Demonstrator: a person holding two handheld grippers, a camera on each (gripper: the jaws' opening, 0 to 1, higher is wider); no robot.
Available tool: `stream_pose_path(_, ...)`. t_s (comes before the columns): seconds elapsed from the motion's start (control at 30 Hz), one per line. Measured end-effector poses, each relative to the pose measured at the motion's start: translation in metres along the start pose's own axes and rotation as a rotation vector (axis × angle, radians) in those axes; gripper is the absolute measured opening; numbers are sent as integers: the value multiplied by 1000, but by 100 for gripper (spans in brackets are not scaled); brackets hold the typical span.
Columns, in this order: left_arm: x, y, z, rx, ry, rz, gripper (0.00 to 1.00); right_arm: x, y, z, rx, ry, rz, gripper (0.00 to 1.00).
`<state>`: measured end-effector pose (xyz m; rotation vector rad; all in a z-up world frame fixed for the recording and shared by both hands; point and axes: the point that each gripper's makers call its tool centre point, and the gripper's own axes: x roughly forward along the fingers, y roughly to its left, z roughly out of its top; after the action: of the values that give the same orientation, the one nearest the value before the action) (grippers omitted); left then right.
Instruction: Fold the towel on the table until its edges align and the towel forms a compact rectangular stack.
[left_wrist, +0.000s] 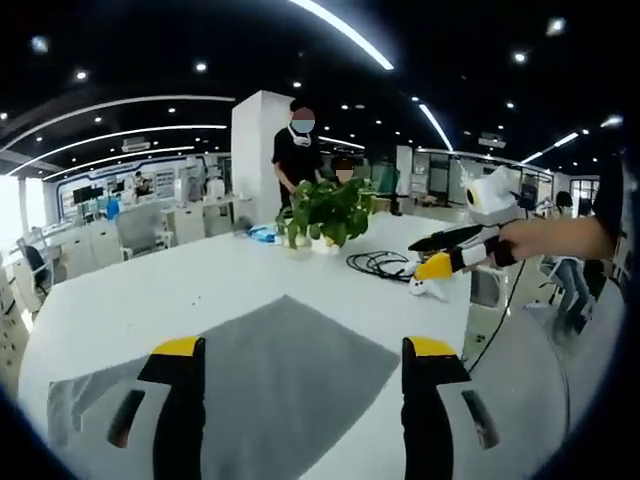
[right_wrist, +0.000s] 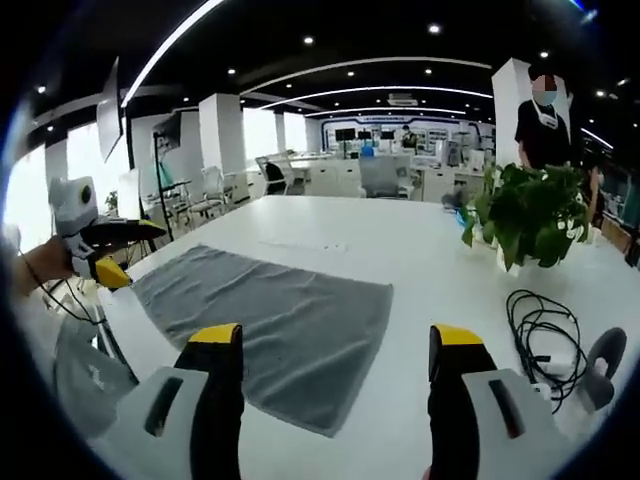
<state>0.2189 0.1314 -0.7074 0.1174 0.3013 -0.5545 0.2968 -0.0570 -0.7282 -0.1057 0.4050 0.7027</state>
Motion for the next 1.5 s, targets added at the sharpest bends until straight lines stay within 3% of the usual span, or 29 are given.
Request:
stream_pose_path(0.17,27,-29,0,132,37,-104,83,6,-11,17,-35,-2,11,75)
stream_pose_path(0.5,71,-68,-9,189,67,-267,77,27,-24,36,-95,17,49,74)
stream_pose_path(1.0,117,-96,-29,214,122,-352,60,85,-48,50,-102,18,110,71)
stream_pose_path(1.3,137,-118,-45,251,150,-399,53,122,-62,42,-70,42,118,68)
stream_pose_path(1.5,147,-121,-58,264,175,-403,49,147,-68,36,-62,60,122,65)
